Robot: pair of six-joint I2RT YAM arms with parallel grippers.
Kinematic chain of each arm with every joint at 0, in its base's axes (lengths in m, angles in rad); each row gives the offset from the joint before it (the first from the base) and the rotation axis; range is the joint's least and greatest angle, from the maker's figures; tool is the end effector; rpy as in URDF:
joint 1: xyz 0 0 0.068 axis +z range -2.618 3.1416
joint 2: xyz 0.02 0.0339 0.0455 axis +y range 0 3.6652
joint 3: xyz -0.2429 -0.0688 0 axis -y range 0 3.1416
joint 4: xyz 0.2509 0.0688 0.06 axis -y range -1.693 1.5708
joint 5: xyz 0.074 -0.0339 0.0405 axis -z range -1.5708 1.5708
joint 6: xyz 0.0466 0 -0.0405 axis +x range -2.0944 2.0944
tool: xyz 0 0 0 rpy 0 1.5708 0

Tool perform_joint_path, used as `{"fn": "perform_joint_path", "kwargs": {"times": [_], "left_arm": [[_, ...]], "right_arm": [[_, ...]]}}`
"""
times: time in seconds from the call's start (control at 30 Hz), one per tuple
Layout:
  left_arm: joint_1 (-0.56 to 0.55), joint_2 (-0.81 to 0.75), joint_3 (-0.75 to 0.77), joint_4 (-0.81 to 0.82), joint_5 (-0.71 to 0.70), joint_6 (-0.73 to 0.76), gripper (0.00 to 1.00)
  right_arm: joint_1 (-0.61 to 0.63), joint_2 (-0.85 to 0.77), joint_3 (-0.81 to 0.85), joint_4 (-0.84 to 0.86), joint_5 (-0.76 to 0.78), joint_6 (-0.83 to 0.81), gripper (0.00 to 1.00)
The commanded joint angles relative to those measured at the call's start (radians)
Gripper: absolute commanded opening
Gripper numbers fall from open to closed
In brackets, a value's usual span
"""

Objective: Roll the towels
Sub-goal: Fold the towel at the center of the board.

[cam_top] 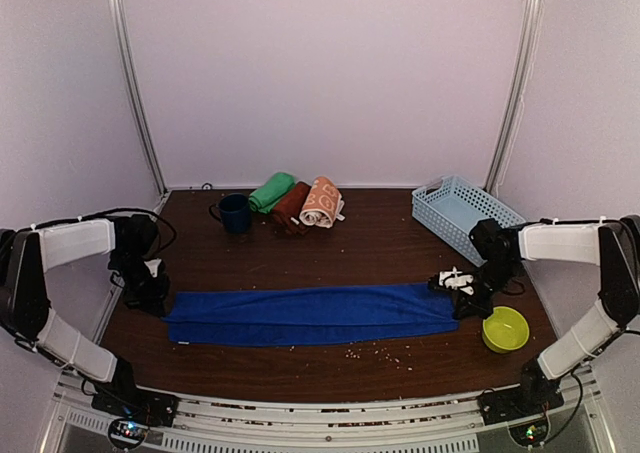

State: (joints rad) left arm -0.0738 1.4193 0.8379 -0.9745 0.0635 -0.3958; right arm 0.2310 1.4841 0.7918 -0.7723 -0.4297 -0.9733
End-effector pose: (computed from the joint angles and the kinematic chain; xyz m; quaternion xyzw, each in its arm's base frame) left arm 0.2269 -0.0197 0.1455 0.1600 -0.9866 0.0326 0.0001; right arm 0.2318 0.0745 0.1258 -0.5619 0.7976 0.1796 0.1255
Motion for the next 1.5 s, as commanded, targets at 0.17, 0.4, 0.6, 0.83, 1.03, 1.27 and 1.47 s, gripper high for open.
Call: {"fn": "perform_joint_path", "kwargs": {"times": [0.17, 0.4, 0.6, 0.83, 1.03, 1.27, 1.47], "left_arm": [[-0.003, -0.063, 0.004, -0.023, -0.035, -0.019, 0.0], [-0.004, -0.085, -0.008, -0.02, -0.004, -0.011, 0.0], [-0.004, -0.097, -0.017, -0.061, 0.014, -0.018, 0.0], [-0.003, -0.096, 0.025, -0.123, -0.016, -0.034, 0.28], [-0.005, -0.039, 0.179, -0.136, -0.022, -0.01, 0.34], [-0.175, 0.098, 0.26, 0.092, 0.209, 0.063, 0.15], [-0.258, 0.224, 0.244, 0.235, 0.132, -0.07, 0.0]], "right_arm": [[0.004, -0.055, 0.009, -0.008, 0.044, -0.002, 0.0], [0.004, -0.079, 0.008, -0.032, 0.049, -0.016, 0.0], [0.004, -0.103, -0.043, -0.026, 0.087, -0.049, 0.01], [0.005, -0.174, -0.028, -0.061, 0.094, -0.061, 0.28], [0.031, -0.165, 0.07, -0.039, 0.017, 0.009, 0.35], [0.182, 0.004, 0.17, 0.155, 0.032, 0.208, 0.28], [0.208, 0.176, 0.283, 0.18, 0.025, 0.362, 0.27]]}}
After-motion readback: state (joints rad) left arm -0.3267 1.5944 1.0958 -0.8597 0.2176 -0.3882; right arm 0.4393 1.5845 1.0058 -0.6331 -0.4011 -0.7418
